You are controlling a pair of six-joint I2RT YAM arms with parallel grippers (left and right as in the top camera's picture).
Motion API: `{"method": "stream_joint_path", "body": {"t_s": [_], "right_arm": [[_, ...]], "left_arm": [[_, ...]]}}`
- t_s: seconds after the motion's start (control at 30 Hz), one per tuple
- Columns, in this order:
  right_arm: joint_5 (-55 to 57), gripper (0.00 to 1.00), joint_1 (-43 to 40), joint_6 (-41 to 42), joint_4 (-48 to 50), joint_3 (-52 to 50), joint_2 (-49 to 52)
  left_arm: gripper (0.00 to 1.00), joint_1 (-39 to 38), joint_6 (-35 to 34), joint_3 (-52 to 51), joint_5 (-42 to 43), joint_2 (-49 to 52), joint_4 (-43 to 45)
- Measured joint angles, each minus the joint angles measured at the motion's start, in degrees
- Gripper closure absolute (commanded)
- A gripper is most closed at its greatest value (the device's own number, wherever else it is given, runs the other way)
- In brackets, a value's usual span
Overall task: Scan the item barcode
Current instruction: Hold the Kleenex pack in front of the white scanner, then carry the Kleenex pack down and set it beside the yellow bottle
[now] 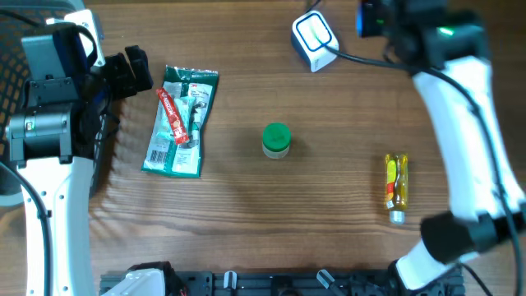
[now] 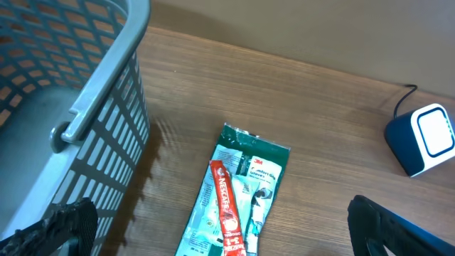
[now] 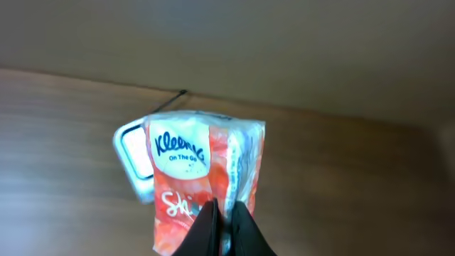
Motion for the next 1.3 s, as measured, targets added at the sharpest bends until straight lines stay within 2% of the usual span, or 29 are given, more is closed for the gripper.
{"method": "stream_joint_path", "body": {"t_s": [0.27,0.4,0.77,0.93,1.0,1.1,1.27,1.3], "right_arm": [[13.68,0.96,4.81,-17.9,17.07,-0.02,18.49],[17.57,0.95,5.09,-23.43,23.08,-0.02,24.79],[18.36,0.96,5.07,-25.44,24.85,-0.02,31.78],[18.86,0.96,5.07,-21.77,25.49,-0.02,31.76],[18.78,0.96,5.07,-19.63,23.74,-0.02,31.32],[14.93,0.96,5.07,-15.04,15.19,-0.17,26.34],[-1.4,0.96,3.87,-2.49,-10.16,0.5,8.81],[-2.19,0.96,3.65,0.74,-11.91,0.55,8.13]], "left_arm": [[0.0,0.0,0.0,0.0,0.0,0.0,0.0],[0.0,0.0,0.0,0.0,0.0,0.0,0.04],[0.0,0.0,0.0,0.0,0.0,0.0,0.02],[0.0,0.0,0.02,0.0,0.0,0.0,0.02],[0.0,0.0,0.02,0.0,0.0,0.0,0.02],[0.0,0.0,0.02,0.0,0.0,0.0,0.07],[0.0,0.0,0.02,0.0,0.0,0.0,0.0],[0.0,0.0,0.02,0.0,0.0,0.0,-0.04]]}}
